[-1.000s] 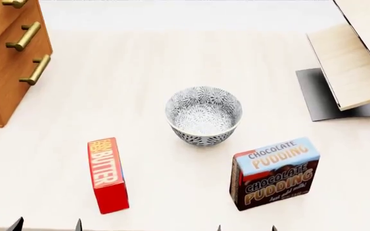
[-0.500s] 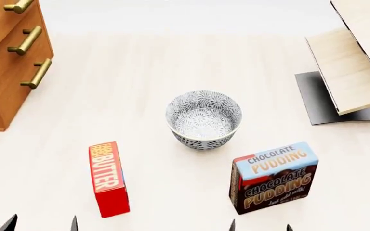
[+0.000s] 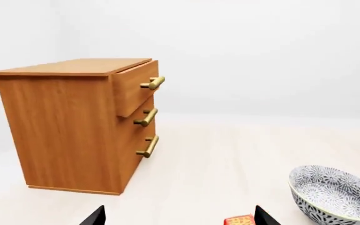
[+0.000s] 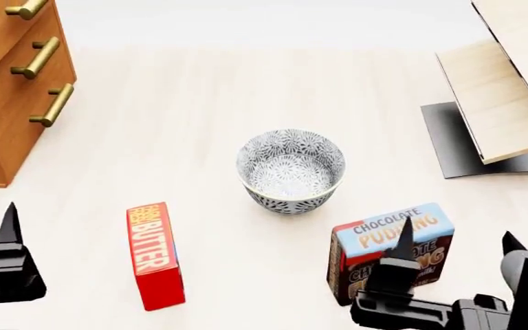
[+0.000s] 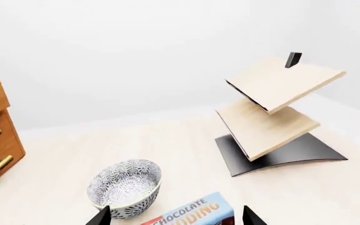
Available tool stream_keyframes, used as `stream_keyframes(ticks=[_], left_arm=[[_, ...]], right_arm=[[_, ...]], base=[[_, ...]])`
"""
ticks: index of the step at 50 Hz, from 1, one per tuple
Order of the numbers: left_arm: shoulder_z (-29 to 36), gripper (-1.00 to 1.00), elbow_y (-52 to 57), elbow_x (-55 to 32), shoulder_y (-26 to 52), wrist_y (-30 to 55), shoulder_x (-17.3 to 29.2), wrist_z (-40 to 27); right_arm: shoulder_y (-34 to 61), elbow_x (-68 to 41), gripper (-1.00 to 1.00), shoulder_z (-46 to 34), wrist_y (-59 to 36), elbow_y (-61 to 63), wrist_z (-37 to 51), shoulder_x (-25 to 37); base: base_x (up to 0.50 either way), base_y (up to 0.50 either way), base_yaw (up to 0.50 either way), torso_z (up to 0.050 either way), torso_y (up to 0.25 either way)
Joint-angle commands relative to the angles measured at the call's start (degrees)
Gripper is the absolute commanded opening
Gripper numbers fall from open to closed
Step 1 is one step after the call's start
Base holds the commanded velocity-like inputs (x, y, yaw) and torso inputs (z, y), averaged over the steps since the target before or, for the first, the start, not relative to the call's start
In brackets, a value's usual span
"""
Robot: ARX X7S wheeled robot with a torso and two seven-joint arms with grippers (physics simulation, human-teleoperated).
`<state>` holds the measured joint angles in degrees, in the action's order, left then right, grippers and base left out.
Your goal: Close the top drawer of the cabinet and put the bowl on top of it.
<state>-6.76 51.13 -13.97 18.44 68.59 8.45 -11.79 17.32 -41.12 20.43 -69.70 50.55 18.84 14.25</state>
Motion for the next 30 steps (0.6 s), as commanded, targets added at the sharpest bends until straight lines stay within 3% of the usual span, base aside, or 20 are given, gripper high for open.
stream_keyframes(ticks=[1,30], left_arm=[[-1.3,1.0,5.3,-0.6,1.1,5.4,1.0,-1.8],[-2.0,1.0,7.3,-1.8,-1.6,4.1,3.8,-2.8]], right_arm=[[-1.0,-5.9,1.0,5.4,-4.9,5.5,-1.2,1.8],[-2.2,-8.5,1.0,4.3,-1.9,5.6,0.3,3.6]], base=[[0.0,0.0,0.0,0.0,0.0],[0.35,0.0,0.0,0.0,0.0]])
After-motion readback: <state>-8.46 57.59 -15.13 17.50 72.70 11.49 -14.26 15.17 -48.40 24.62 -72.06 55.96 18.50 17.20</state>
